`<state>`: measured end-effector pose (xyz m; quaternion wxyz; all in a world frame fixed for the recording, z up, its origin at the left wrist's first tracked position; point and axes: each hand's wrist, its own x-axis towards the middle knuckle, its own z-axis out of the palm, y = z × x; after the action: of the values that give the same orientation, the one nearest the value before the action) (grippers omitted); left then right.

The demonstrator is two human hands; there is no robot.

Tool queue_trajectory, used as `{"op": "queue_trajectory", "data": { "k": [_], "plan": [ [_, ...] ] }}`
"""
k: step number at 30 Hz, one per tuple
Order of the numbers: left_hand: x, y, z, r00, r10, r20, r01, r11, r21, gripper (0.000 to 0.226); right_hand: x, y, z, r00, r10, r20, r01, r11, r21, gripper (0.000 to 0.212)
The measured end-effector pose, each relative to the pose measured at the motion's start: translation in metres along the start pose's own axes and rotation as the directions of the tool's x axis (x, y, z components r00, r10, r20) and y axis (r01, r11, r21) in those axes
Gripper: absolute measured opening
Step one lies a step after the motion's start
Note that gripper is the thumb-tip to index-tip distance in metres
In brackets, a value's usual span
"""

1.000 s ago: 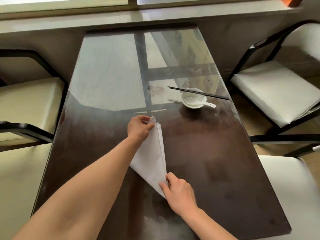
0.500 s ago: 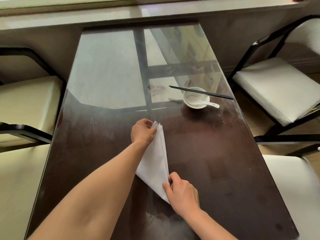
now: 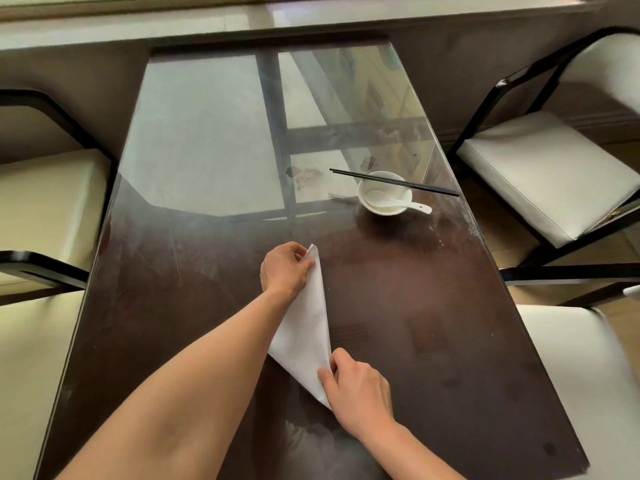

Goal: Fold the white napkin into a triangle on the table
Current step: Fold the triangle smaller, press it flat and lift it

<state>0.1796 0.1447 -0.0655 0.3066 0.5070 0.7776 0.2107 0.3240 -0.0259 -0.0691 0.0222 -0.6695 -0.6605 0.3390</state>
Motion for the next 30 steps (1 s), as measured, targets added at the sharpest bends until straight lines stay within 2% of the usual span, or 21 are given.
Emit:
{"op": "queue_trajectory", "data": {
  "k": [5, 8, 10, 14, 17, 19, 21, 22, 23, 27, 30],
  "plan": [
    [-0.002, 0.001, 0.001, 1.000, 0.011, 0.002, -0.011, 0.998, 0.064, 0.019, 0.002, -0.002, 0.000, 1.000, 0.020, 0.012, -0.020, 0.999, -0.037, 0.024],
    [-0.008, -0.002, -0.004, 1.000, 0.011, 0.007, -0.012, 0.997, 0.070, 0.028, 0.003, -0.003, -0.001, 1.000, 0.026, 0.017, -0.025, 0.999, -0.047, 0.025],
    [-0.019, -0.008, -0.010, 0.999, 0.026, -0.020, -0.025, 0.998, 0.057, 0.035, 0.002, -0.004, -0.002, 0.999, 0.028, 0.024, -0.027, 0.998, -0.051, 0.026],
    [-0.069, -0.037, -0.028, 0.991, 0.060, -0.116, -0.061, 0.998, -0.010, 0.032, 0.004, -0.009, -0.009, 0.990, 0.103, 0.098, -0.101, 0.995, -0.019, 0.031],
    [-0.123, -0.073, -0.038, 0.985, 0.027, -0.168, -0.036, 0.998, -0.053, 0.031, 0.006, -0.011, -0.014, 0.960, 0.180, 0.215, -0.218, 0.961, 0.170, 0.029],
    [-0.155, -0.097, -0.040, 0.983, -0.052, -0.178, 0.042, 0.997, -0.059, 0.033, 0.003, -0.016, -0.015, 0.934, 0.201, 0.295, -0.304, 0.880, 0.364, 0.030],
    [-0.178, -0.113, -0.037, 0.977, -0.135, -0.163, 0.123, 0.989, -0.079, 0.036, 0.000, -0.023, -0.010, 0.897, 0.204, 0.393, -0.403, 0.745, 0.532, 0.032],
    [-0.187, -0.118, -0.035, 0.976, -0.162, -0.144, 0.150, 0.984, -0.090, 0.037, -0.001, -0.028, -0.007, 0.879, 0.202, 0.431, -0.438, 0.697, 0.567, 0.031],
    [-0.195, -0.121, -0.033, 0.977, -0.177, -0.120, 0.166, 0.981, -0.096, 0.039, -0.001, -0.032, -0.003, 0.870, 0.200, 0.450, -0.450, 0.692, 0.565, 0.030],
    [-0.218, -0.126, -0.030, 0.996, -0.075, -0.039, 0.073, 0.996, -0.043, 0.053, 0.007, -0.038, -0.005, 0.884, 0.166, 0.436, -0.367, 0.825, 0.430, 0.028],
    [-0.225, -0.120, -0.023, 0.999, 0.017, -0.038, -0.014, 0.996, 0.093, 0.063, 0.036, -0.030, -0.033, 0.958, 0.183, 0.221, -0.245, 0.923, 0.296, 0.025]
  ]
}}
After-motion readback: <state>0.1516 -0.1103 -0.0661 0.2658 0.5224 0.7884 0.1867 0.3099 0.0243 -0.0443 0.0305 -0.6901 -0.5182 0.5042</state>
